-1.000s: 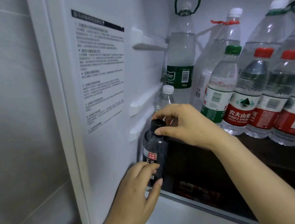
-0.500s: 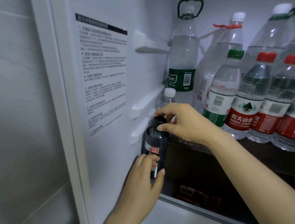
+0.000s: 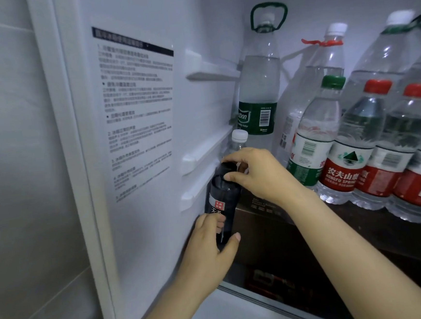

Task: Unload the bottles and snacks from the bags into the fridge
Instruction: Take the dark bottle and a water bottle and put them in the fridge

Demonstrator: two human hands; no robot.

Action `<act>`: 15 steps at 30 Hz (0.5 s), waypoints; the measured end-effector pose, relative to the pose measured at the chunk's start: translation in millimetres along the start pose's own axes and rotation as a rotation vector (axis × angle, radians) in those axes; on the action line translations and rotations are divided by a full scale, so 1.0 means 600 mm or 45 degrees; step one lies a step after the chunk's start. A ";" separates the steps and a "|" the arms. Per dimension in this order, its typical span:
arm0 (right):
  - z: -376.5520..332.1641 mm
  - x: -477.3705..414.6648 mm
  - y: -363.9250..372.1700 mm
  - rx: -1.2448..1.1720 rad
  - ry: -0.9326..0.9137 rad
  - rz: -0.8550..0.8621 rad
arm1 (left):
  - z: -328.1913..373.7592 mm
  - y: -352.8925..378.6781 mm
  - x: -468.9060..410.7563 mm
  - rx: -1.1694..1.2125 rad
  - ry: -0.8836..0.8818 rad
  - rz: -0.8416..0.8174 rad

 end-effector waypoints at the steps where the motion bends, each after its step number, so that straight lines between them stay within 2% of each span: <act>1: 0.001 0.003 0.000 -0.021 0.005 0.005 | 0.000 -0.001 0.000 0.007 -0.008 0.000; 5: 0.003 0.027 -0.016 -0.070 0.054 0.101 | 0.005 -0.011 0.004 0.035 -0.032 0.039; 8: -0.002 0.057 -0.037 0.033 0.098 0.165 | 0.014 -0.024 0.015 0.028 -0.013 0.044; 15: -0.035 0.174 -0.072 0.092 0.376 0.206 | 0.043 -0.061 0.043 0.019 0.155 0.026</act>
Point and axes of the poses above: each hand's wrist, its own x-axis away from the middle knuckle, its own y-axis out of the palm, z = x × y, the point moved 1 cm from there along -x, towards the middle knuckle, and after that the axes turned 1 degree about -x, right-handed, at the moved point
